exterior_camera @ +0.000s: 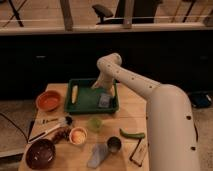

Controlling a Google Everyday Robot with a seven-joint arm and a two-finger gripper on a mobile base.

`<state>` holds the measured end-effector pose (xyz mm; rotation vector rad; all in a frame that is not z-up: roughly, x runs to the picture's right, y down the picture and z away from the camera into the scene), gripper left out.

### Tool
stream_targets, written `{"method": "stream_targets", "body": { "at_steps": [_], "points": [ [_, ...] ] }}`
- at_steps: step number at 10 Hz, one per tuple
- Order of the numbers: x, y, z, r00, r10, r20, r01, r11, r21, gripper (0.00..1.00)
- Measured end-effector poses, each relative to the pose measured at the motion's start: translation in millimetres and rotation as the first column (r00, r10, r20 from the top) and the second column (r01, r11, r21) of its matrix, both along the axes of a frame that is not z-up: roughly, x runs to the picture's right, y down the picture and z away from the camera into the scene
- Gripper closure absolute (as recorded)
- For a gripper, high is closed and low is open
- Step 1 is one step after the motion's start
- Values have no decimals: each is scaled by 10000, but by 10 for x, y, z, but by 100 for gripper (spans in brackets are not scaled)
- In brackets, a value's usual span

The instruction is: Place sponge in tray

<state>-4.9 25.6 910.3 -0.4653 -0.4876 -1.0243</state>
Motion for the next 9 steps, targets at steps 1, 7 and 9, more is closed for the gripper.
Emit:
{"method": "stream_targets", "body": {
  "at_steps": [1, 7, 9],
  "points": [
    [3, 2, 4, 10000, 35, 10, -35, 10000, 5, 20],
    [-5, 4, 5, 10000, 76, 25, -76, 10000, 7, 20],
    [2, 4, 5, 10000, 82, 19, -82, 10000, 7, 20]
  ]
}}
